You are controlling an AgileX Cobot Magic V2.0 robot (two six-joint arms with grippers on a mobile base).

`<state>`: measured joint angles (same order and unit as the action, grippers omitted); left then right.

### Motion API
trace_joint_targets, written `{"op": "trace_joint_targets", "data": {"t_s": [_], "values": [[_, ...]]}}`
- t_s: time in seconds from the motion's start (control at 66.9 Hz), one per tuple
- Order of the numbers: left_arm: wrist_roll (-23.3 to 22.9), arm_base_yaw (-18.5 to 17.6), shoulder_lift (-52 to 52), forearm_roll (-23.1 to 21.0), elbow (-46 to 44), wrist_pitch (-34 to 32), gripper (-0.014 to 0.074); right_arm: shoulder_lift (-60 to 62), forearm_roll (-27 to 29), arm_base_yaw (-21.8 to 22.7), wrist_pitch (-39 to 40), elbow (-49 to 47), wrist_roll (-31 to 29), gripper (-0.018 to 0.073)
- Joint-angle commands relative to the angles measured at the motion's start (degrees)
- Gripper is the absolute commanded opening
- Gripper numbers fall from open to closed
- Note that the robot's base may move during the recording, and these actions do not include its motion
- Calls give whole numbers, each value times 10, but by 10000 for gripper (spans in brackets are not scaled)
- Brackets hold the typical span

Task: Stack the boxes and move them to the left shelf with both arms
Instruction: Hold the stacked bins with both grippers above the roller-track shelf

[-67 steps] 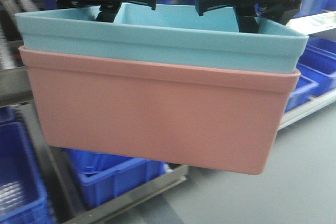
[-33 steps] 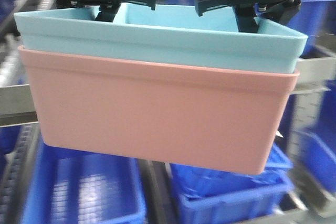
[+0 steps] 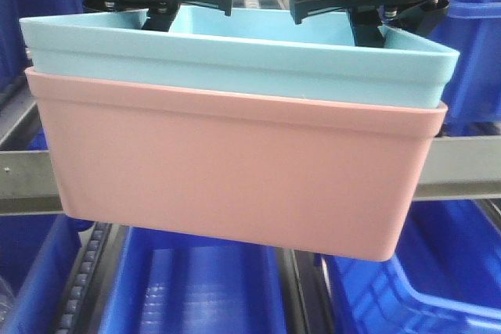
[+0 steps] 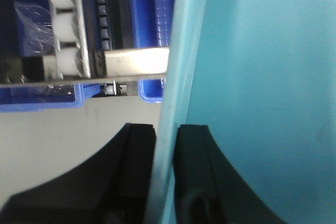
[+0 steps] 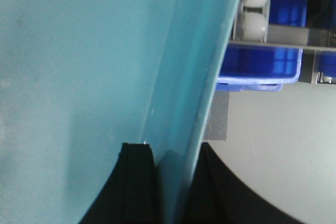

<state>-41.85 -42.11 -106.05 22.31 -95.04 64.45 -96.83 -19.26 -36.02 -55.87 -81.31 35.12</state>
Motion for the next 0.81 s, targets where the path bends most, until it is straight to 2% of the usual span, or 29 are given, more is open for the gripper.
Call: {"op": "trace_joint_targets", "data": {"t_s": [0.0, 0.792], "values": [[-10, -22, 33, -49, -26, -91, -4, 32, 42, -16, 103, -27, -10, 55], [-10, -22, 33, -49, -26, -91, -4, 32, 42, -16, 103, -27, -10, 55]]}}
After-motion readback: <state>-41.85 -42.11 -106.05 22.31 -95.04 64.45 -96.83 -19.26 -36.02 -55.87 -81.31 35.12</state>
